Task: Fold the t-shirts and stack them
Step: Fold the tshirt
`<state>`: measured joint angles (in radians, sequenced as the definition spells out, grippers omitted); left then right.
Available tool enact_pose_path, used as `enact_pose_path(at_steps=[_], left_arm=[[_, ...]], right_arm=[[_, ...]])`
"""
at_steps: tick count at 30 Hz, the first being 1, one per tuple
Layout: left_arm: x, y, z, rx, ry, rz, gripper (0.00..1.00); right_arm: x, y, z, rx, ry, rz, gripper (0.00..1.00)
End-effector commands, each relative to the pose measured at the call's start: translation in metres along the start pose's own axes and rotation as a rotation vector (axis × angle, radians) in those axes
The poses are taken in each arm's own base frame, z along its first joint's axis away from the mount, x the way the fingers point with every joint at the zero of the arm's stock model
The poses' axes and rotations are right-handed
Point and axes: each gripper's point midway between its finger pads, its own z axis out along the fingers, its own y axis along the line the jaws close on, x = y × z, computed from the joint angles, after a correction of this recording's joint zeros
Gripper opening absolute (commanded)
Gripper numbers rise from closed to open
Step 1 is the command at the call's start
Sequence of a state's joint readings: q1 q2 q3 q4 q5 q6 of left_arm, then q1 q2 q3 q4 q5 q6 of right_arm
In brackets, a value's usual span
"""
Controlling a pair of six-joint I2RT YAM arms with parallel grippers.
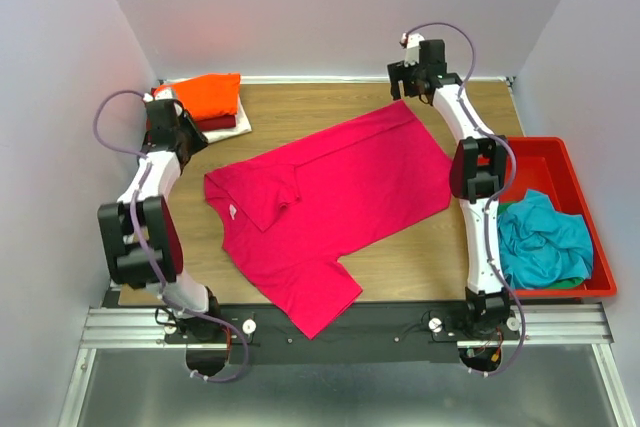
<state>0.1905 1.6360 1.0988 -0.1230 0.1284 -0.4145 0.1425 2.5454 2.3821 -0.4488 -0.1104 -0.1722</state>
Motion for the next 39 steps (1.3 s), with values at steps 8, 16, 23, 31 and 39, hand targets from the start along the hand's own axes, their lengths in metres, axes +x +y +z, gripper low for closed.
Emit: enact_pose_path(at_steps=[8, 16, 23, 31, 39], left_arm=[[-0.012, -0.109, -0.088, 0.327, -0.103, 0.254, 0.52], [0.09, -0.068, -0.062, 0.235, 0.107, 0.124, 0.32], [0.123, -0.045, -0.022, 0.126, 0.207, 0.029, 0.22], [0.155, -0.007, 0.009, -0.039, 0.321, 0.012, 0.17], [0.115, 0.054, 0.035, -0.215, 0.283, -0.04, 0.17]], right_arm=[[0.03, 0.146, -0.167, -0.747, -0.048, -0.383, 1.0], [0.119, 0.247, -0.234, -0.875, 0.177, -0.384, 0.84], [0.151, 0.233, -0.242, -0.822, 0.225, -0.446, 0.85], [0.158, 0.228, -0.249, -0.839, 0.212, -0.444, 0.86], [0.153, 0.218, -0.259, -0.85, 0.175, -0.413, 0.86]])
